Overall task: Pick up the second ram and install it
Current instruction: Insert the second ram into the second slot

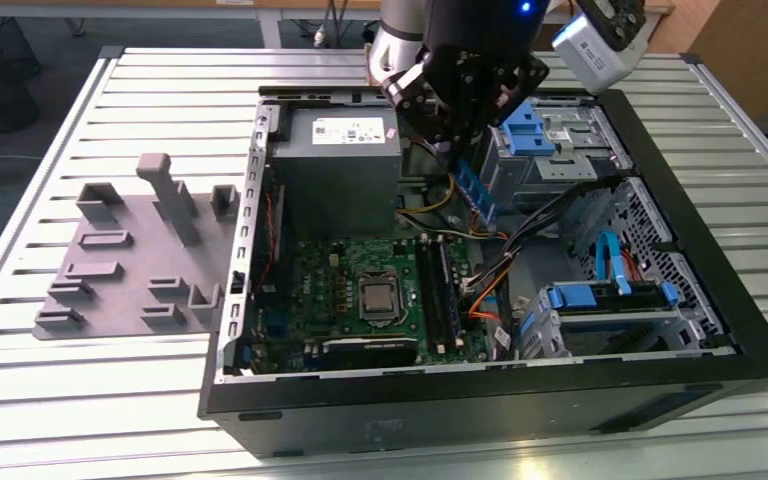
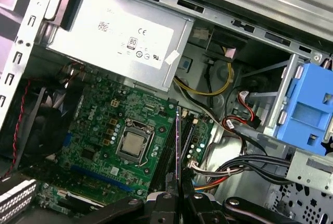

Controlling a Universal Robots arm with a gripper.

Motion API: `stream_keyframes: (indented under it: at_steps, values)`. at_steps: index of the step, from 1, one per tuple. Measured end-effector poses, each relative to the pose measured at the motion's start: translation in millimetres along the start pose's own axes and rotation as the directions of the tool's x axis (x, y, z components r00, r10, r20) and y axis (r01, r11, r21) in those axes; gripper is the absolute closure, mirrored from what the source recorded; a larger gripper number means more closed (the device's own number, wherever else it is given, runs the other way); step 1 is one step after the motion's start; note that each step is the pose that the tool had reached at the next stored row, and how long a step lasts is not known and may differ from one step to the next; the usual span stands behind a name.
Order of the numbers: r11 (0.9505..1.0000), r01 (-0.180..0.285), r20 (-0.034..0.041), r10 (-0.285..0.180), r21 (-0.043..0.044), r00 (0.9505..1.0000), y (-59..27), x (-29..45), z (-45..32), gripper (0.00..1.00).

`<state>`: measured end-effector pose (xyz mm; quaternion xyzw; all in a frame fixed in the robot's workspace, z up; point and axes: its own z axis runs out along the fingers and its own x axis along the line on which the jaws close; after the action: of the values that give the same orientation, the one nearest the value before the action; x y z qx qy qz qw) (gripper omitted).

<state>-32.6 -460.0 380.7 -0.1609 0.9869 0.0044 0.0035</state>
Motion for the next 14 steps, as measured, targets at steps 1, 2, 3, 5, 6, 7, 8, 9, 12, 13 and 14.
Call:
stream_keyframes:
  at_steps: [1, 2, 3, 5, 6, 7, 8, 9, 12, 13, 14]
  values:
    - [0.9999, -0.011, 0.0001, 0.011, 0.0001, 0.9999, 0.0, 0.0, 0.1, 0.86]
    - [0.9998, -0.022, 0.0002, 0.022, 0.0002, 0.9998, 0.0, 0.0, 0.1, 0.86]
    - [0.9995, -0.033, 0.0003, 0.033, 0.0002, 0.9995, 0.0, 0.0, 0.2, 0.86]
    - [0.999, -0.046, 0.0004, 0.046, 0.0003, 0.999, 0.0, 0.0, 0.2, 0.86]
    - [0.9989, -0.046, 0.0004, 0.046, 0.0003, 0.9989, 0.0, 0.0, 0.2, 0.86]
    - [0.9989, -0.047, 0.0004, 0.047, 0.0003, 0.9989, 0.0, 0.0, 0.2, 0.86]
    - [0.9987, -0.05, 0.0004, 0.05, 0.0004, 0.9987, 0.0, 0.0, 0.2, 0.86]
    - [0.9987, -0.051, 0.0005, 0.051, 0.0003, 0.9987, 0.0, 0.0, 0.3, 0.86]
    - [0.9986, -0.052, 0.0004, 0.052, 0.0004, 0.9986, 0.0, 0.0, 0.2, 0.86]
    - [0.9986, -0.053, 0.0005, 0.053, 0.0004, 0.9986, 0.0, 0.0, 0.3, 0.86]
    - [0.9986, -0.053, 0.0005, 0.053, 0.0004, 0.9986, 0.0, 0.0, 0.2, 0.86]
